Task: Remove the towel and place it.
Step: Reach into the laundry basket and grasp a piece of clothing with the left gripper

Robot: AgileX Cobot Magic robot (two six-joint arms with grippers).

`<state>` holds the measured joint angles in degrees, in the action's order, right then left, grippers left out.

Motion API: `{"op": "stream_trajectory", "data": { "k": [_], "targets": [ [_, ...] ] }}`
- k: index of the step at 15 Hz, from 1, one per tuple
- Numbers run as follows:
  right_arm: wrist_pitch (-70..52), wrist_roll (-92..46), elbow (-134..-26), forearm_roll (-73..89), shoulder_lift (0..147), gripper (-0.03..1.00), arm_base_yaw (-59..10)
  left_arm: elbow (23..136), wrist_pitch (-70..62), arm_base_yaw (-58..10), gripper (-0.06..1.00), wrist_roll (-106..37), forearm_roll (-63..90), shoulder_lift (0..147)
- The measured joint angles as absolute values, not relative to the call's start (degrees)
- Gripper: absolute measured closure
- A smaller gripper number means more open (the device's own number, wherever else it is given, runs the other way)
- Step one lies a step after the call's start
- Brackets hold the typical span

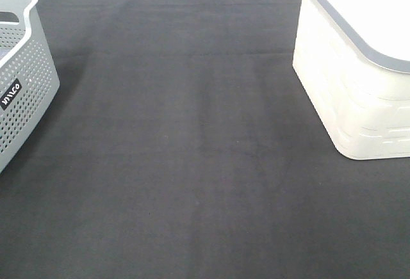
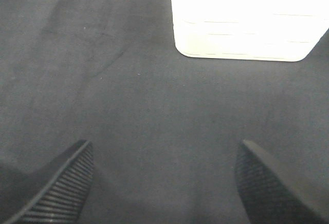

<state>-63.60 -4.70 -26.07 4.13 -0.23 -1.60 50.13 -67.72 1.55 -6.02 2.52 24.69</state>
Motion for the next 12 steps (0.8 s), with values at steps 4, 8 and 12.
{"op": "stream_trajectory", "data": {
  "k": [4, 8, 12],
  "targets": [
    [-63.6, -4.7, -26.1, 4.1, -0.2, 0.23, -1.6, 59.1, -69.6, 1.5, -0.03, -7.3, 2.5, 40.0],
    [-63.6, -4.7, -26.1, 4.1, -0.2, 0.23, -1.6, 68.9, -69.7, 1.5, -0.03, -11.2, 2.5, 53.7],
    [-63.6, -4.7, -26.1, 4.1, -0.2, 0.23, -1.6, 78.4, -69.7, 1.5, -0.03, -27.1, 1.0, 64.8]
  ]
}}
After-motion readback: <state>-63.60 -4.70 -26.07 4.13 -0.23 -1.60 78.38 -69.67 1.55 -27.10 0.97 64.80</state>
